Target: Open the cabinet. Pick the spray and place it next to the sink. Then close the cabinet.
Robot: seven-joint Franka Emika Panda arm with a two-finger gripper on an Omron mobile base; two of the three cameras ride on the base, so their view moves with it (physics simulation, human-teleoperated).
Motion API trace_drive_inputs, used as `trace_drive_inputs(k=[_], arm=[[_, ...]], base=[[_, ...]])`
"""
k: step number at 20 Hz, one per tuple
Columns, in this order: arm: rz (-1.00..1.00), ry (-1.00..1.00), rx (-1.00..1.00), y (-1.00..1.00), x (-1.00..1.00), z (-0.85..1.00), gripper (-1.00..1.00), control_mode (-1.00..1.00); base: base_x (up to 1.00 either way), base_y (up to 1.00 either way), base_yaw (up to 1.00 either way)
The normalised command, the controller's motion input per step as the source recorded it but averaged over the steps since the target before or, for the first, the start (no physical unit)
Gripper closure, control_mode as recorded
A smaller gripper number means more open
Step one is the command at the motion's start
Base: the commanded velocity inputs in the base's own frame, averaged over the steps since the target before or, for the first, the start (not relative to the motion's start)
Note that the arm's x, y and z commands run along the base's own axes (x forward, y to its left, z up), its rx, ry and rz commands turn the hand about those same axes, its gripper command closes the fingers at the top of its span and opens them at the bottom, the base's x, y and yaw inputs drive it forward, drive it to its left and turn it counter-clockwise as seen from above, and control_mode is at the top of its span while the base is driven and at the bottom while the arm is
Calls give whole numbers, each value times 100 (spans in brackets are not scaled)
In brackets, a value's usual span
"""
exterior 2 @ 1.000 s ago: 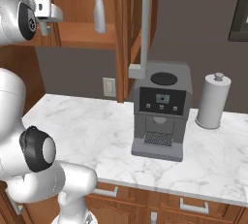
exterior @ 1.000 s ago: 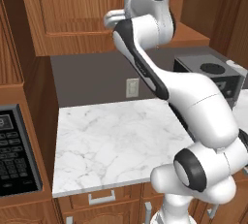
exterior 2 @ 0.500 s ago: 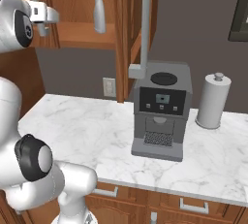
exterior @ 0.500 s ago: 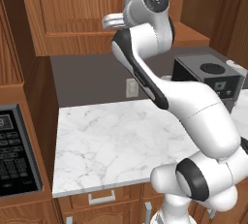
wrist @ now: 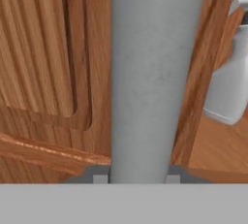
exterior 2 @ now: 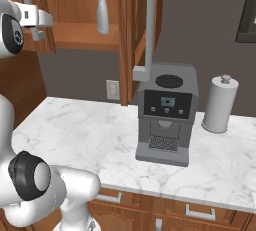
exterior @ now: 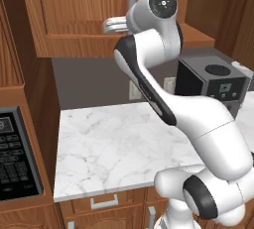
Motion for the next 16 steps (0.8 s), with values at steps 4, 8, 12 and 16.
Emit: trace_drive_inputs(k=[4, 8, 12, 16], arm=[[0, 0, 0, 33, -57, 15, 100, -100], [0, 0, 0, 37, -59, 14, 100, -100], [-1, 2, 0, 42, -53, 14, 100, -100], [-2, 7, 0, 44, -48, 15, 100, -100]], base=[[0, 0, 0], [0, 0, 0], [0, 0, 0], [0, 0, 0]])
